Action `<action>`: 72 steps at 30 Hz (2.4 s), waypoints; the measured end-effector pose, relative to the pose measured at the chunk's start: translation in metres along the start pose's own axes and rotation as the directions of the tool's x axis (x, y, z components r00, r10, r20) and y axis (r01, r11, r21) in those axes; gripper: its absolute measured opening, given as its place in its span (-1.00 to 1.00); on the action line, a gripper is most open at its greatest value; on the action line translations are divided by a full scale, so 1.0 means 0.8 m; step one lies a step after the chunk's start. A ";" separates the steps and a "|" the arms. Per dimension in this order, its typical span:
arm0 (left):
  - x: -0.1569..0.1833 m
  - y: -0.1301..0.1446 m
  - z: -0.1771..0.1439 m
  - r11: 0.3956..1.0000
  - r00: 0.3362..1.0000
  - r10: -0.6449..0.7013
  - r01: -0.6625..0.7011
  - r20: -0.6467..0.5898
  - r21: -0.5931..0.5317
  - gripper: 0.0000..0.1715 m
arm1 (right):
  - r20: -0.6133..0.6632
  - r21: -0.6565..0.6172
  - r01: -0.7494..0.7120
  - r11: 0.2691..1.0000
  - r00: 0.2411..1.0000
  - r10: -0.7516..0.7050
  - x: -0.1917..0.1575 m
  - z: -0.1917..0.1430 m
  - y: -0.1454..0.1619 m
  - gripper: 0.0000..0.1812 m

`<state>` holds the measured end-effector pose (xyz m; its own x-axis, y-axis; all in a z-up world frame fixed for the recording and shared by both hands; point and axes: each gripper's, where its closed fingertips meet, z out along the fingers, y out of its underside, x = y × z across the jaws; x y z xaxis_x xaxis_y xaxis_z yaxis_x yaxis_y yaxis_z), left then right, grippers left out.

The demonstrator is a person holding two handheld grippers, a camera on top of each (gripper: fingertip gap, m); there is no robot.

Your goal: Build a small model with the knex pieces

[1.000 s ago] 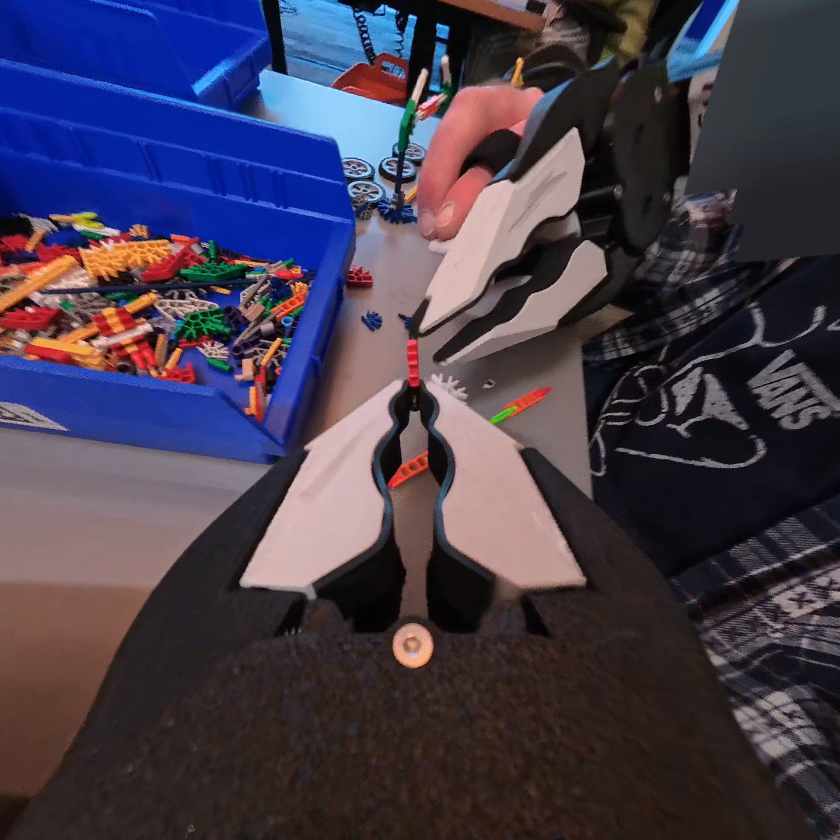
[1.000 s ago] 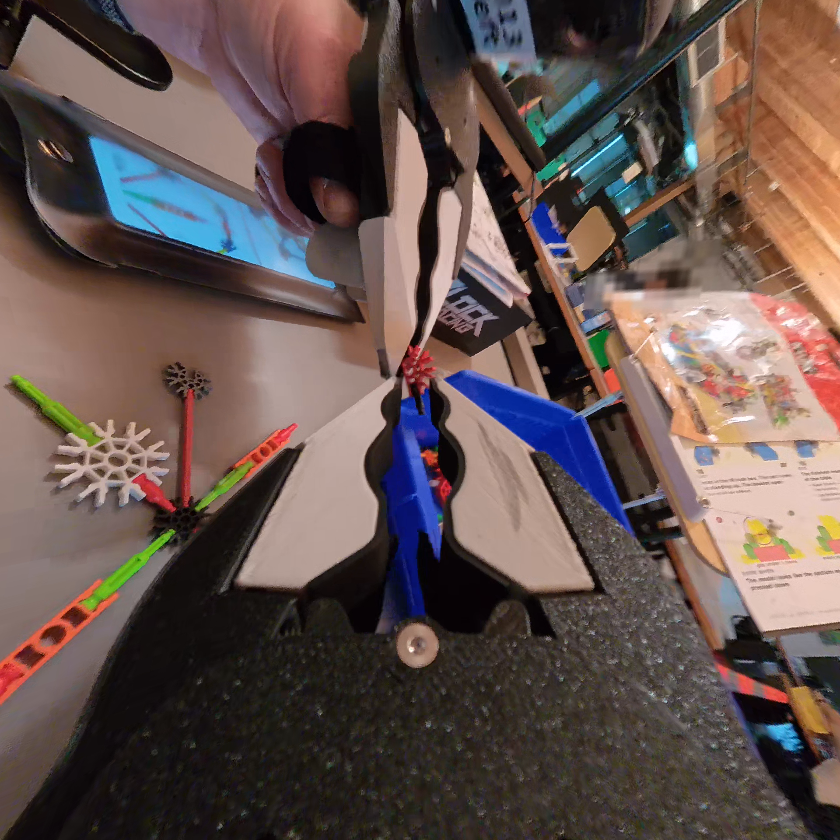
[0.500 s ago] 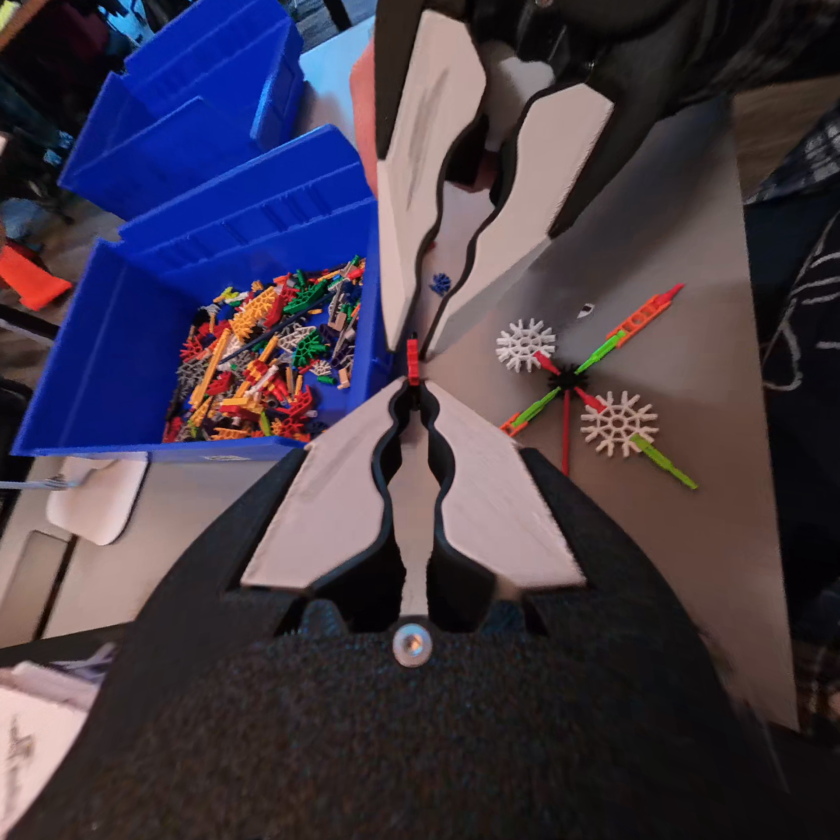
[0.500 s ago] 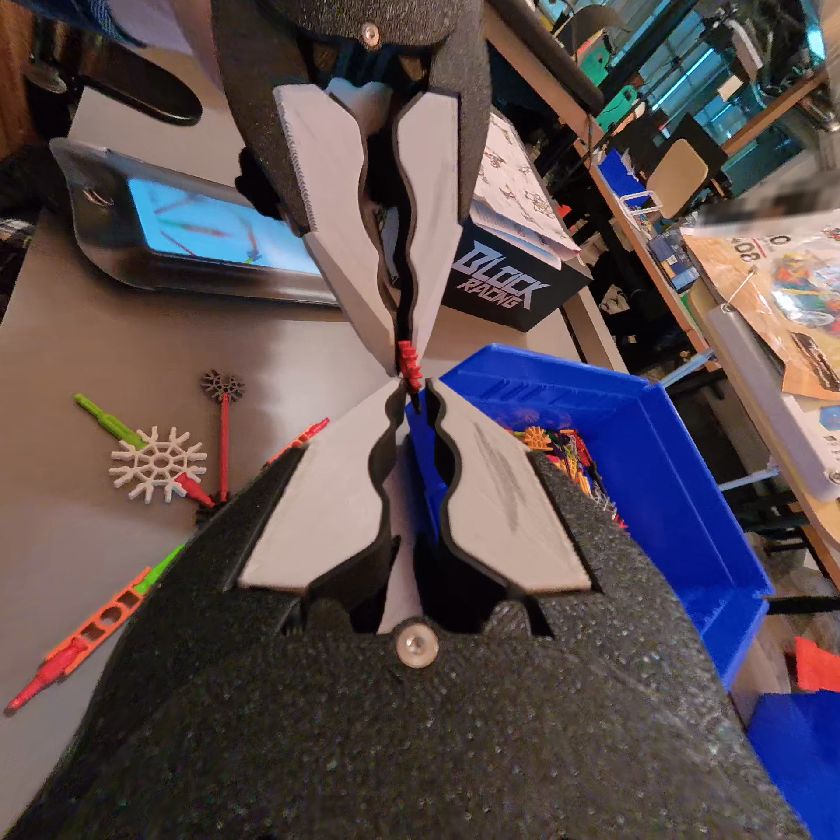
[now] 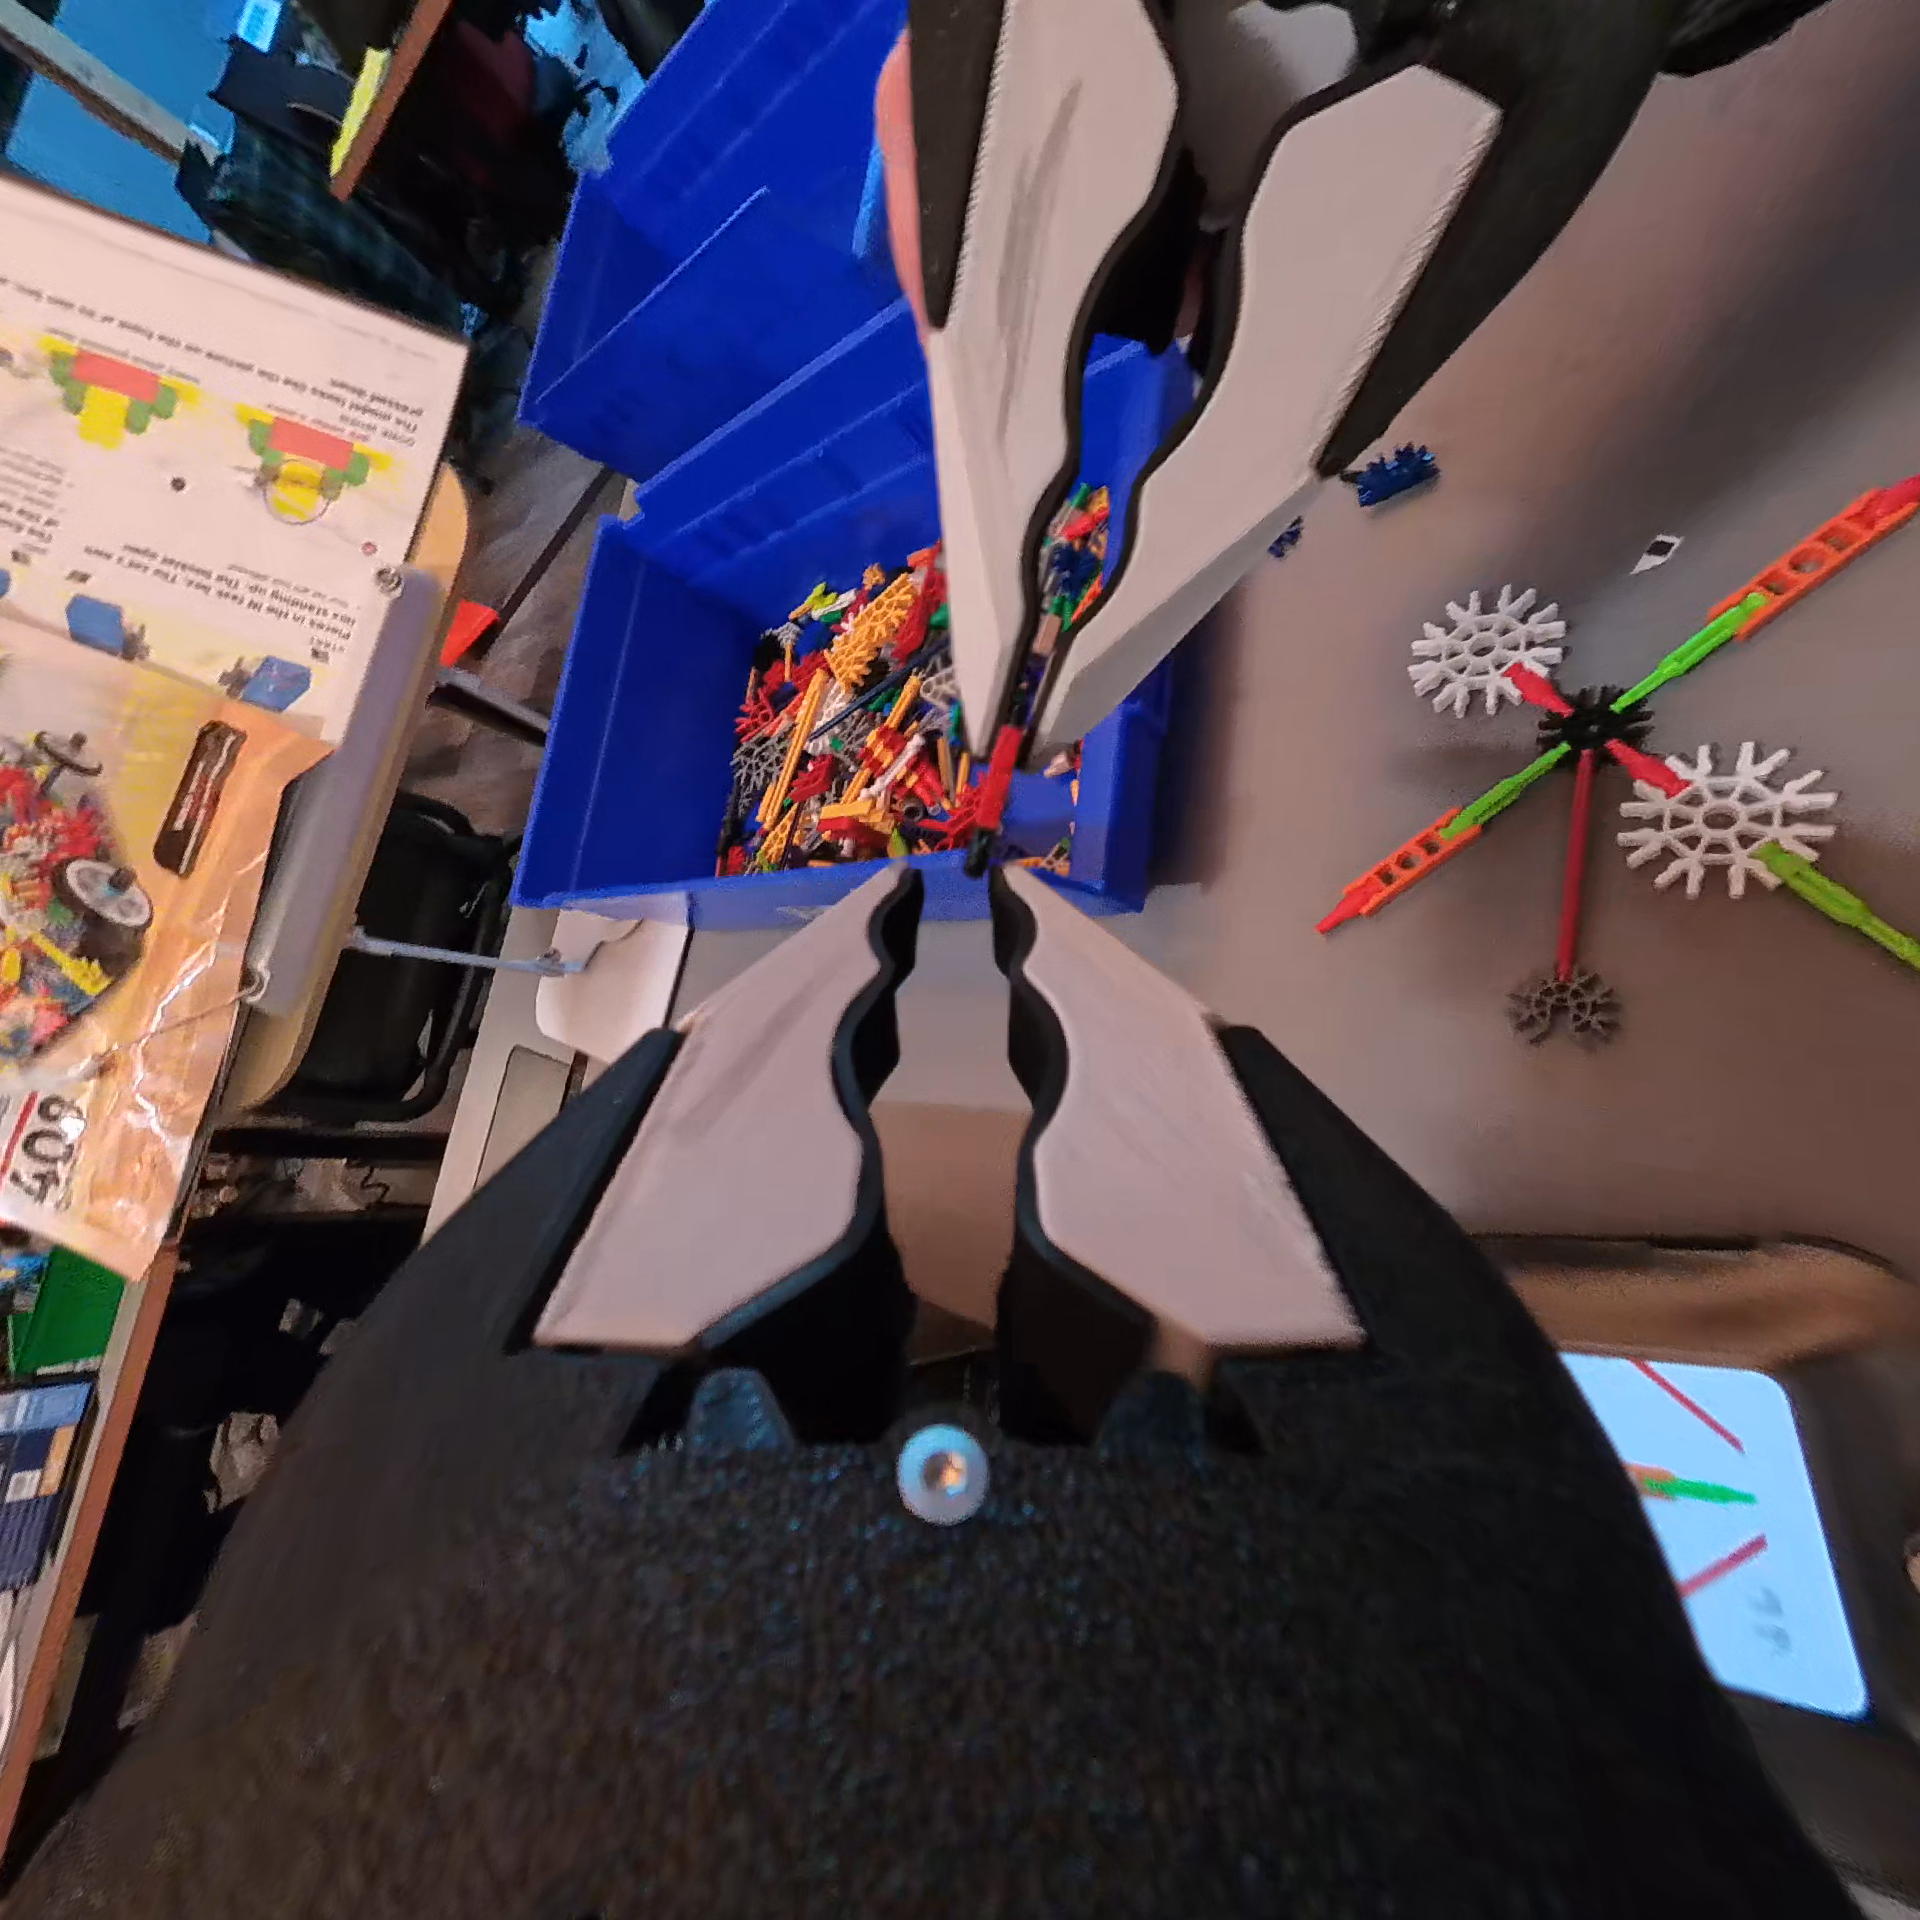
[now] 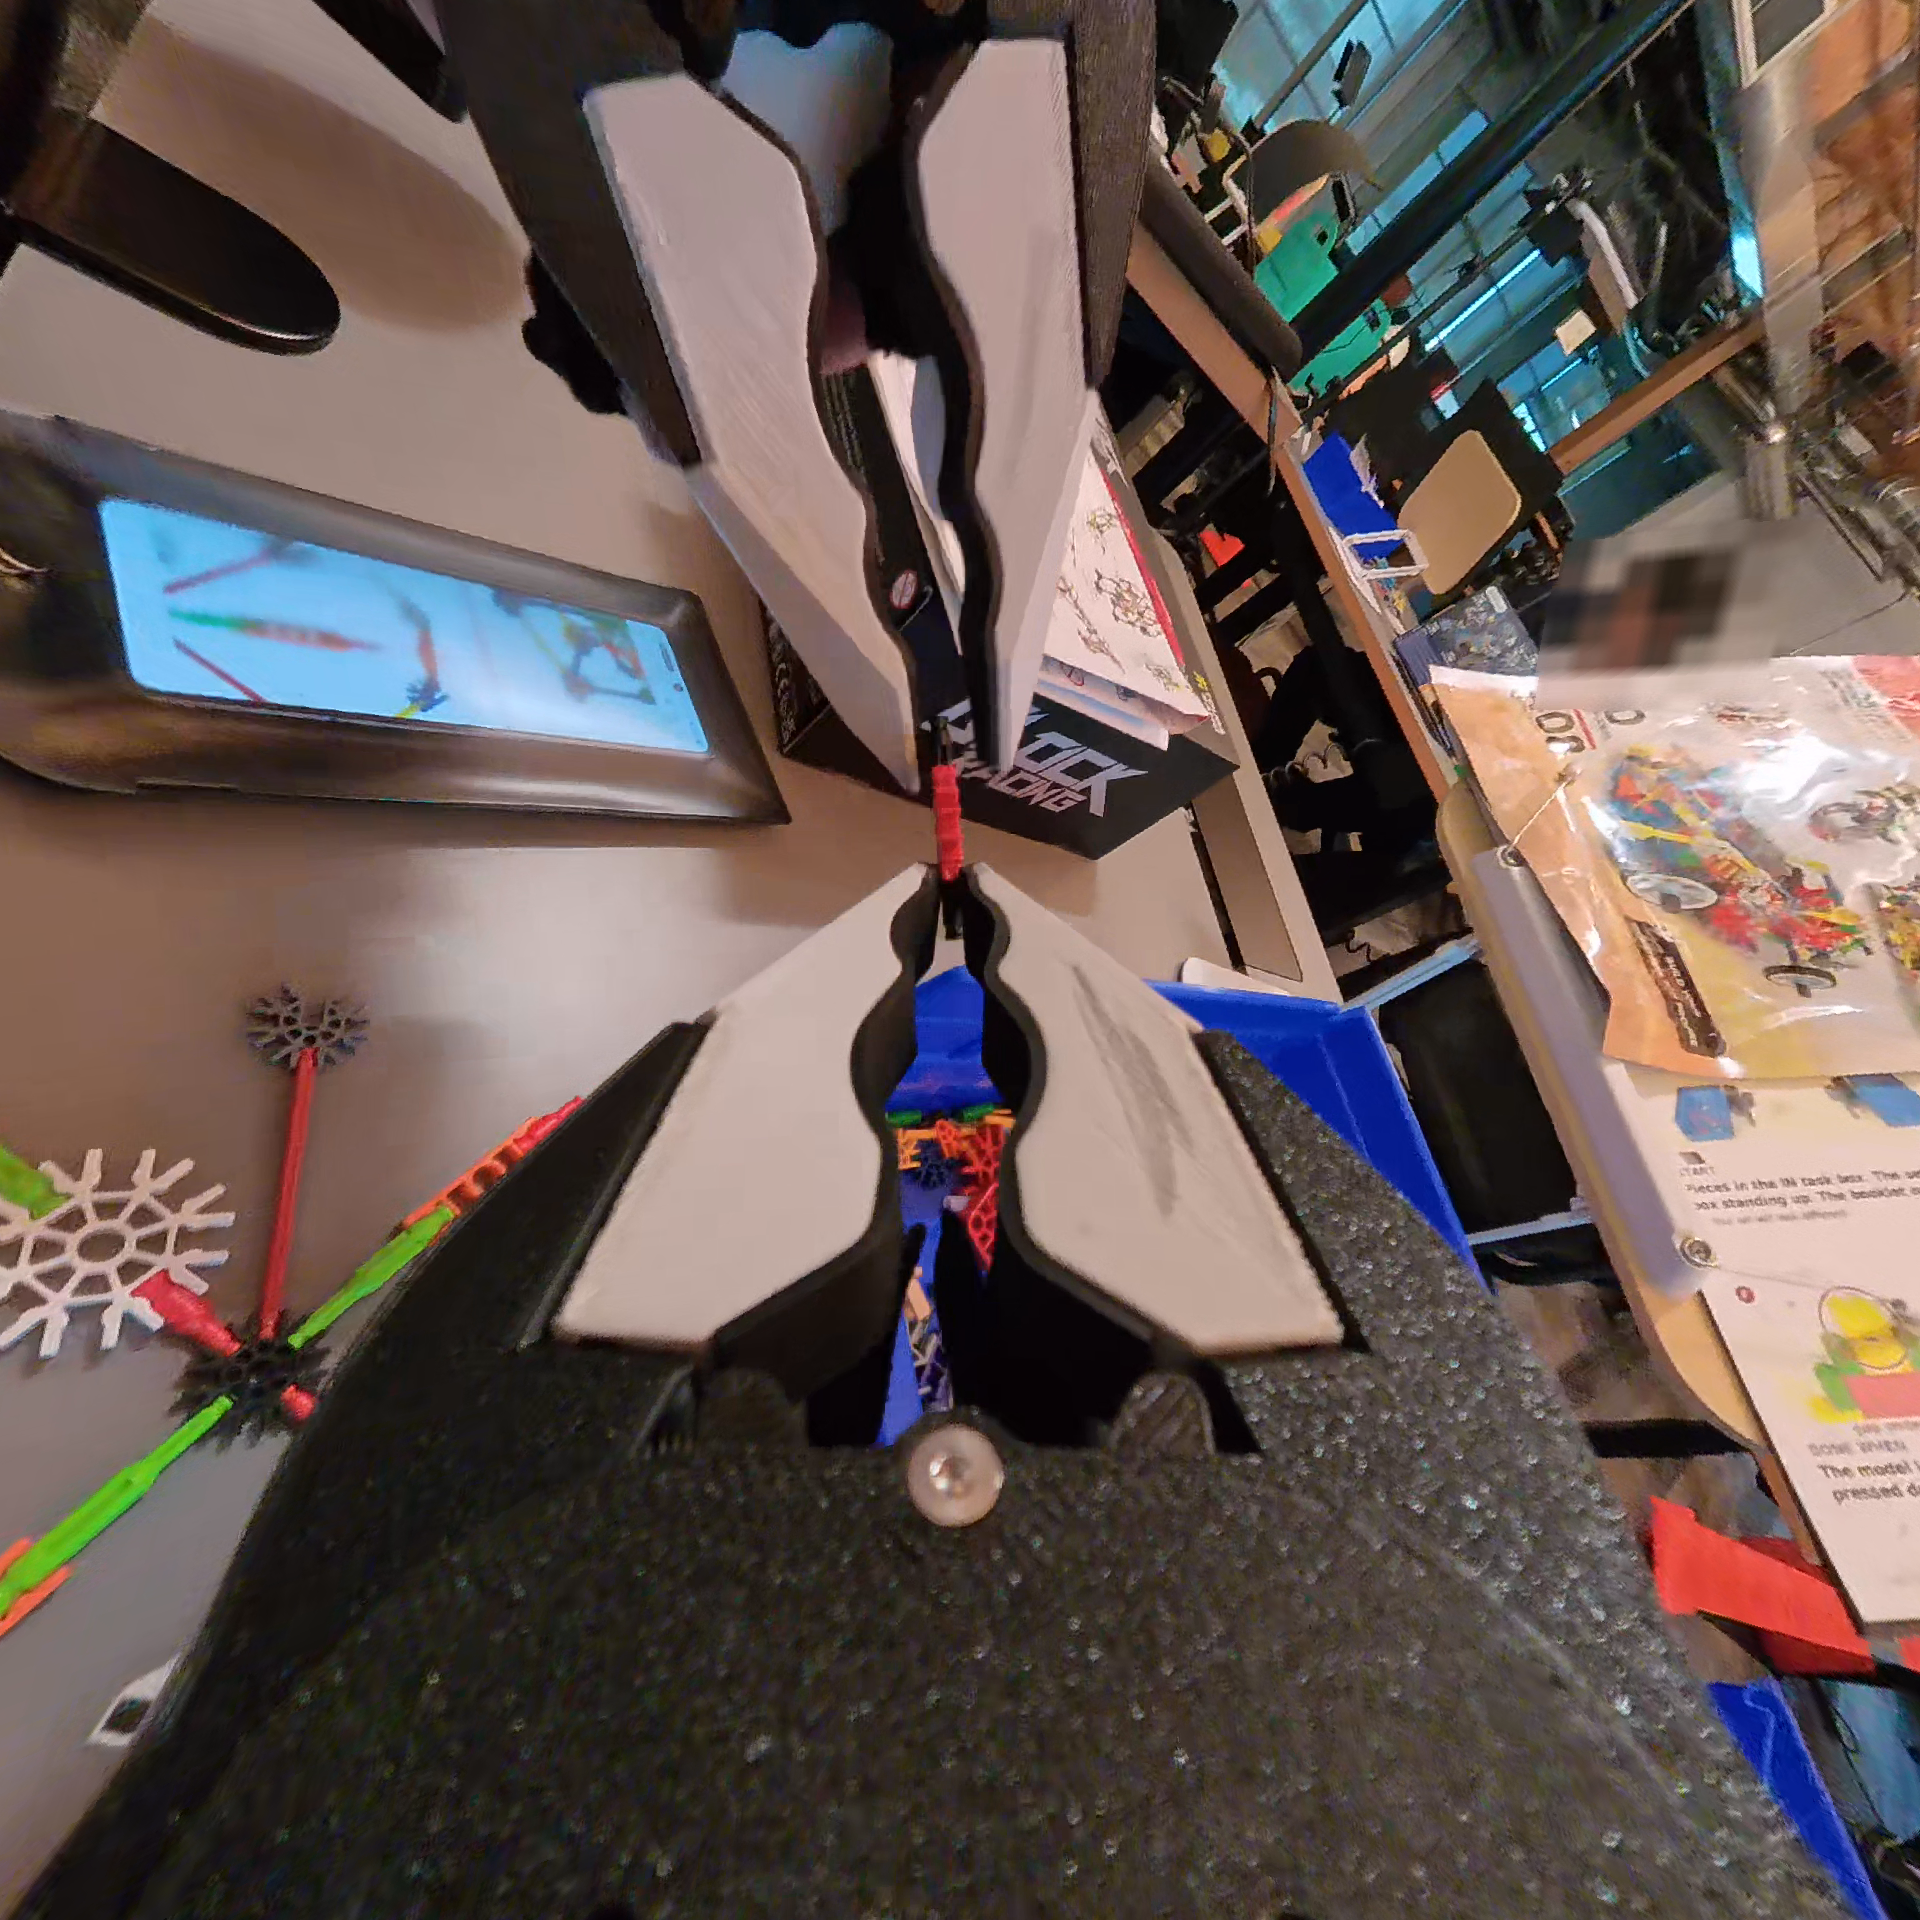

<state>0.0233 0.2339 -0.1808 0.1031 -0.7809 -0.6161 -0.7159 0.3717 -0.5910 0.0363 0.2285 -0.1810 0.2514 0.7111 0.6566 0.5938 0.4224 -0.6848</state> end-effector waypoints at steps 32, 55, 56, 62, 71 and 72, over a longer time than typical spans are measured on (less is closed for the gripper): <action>-0.037 0.004 0.074 0.987 0.989 0.046 -0.067 -0.143 -0.147 -0.78 | 0.183 -0.271 0.019 0.962 0.983 0.032 -0.102 -0.025 0.147 -0.86; 0.039 0.026 0.203 0.815 0.515 0.076 -0.525 -0.854 -0.244 -0.90 | 0.147 -0.086 -0.118 0.989 0.981 0.130 -0.082 -0.049 0.120 -0.94; 0.041 0.018 0.206 0.834 0.510 0.069 -0.500 -0.858 -0.231 -0.85 | 0.147 -0.084 -0.120 0.989 0.980 0.132 -0.081 -0.050 0.120 -0.94; 0.043 -0.022 0.241 0.906 0.565 0.055 -0.374 -0.823 -0.196 -0.74 | 0.149 -0.080 -0.116 0.990 0.981 0.127 -0.082 -0.051 0.119 -0.94; 0.035 -0.004 0.222 0.880 0.516 0.020 -0.415 -0.856 -0.229 -0.81 | 0.157 -0.087 -0.106 0.991 0.980 0.119 -0.085 -0.052 0.120 -0.94; 0.031 0.006 0.219 0.857 0.508 0.031 -0.457 -0.861 -0.239 -0.82 | 0.157 -0.088 -0.106 0.990 0.980 0.119 -0.085 -0.052 0.120 -0.94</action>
<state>0.1434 0.3037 -0.2901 -0.5643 -0.8172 0.1172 -0.8254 0.5555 -0.1004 0.1079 0.1978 -0.2783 0.1970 0.8357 0.5126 0.6287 0.2935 -0.7201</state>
